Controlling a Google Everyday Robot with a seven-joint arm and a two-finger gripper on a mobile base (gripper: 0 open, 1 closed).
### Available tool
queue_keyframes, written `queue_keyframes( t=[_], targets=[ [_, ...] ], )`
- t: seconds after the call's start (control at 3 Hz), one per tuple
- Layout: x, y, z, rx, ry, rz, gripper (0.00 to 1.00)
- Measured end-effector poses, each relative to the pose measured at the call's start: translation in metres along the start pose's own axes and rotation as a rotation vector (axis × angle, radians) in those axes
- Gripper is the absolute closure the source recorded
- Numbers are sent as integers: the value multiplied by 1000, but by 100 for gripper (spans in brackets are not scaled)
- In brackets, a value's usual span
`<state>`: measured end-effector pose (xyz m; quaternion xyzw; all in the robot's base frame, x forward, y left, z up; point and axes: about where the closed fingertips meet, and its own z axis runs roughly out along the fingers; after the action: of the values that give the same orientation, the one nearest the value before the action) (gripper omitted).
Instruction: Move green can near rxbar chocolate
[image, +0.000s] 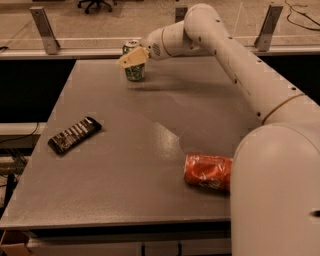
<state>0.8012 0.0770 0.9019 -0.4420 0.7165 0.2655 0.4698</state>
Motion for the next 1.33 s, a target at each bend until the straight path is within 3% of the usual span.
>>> queue_keyframes(
  t=[0.67, 1.0, 1.33],
  targets=[
    [-5, 11, 0, -27, -23, 3, 64],
    [-22, 17, -16, -35, -60, -33, 87],
    [-51, 21, -50, -17, -110, -113, 100]
  ],
)
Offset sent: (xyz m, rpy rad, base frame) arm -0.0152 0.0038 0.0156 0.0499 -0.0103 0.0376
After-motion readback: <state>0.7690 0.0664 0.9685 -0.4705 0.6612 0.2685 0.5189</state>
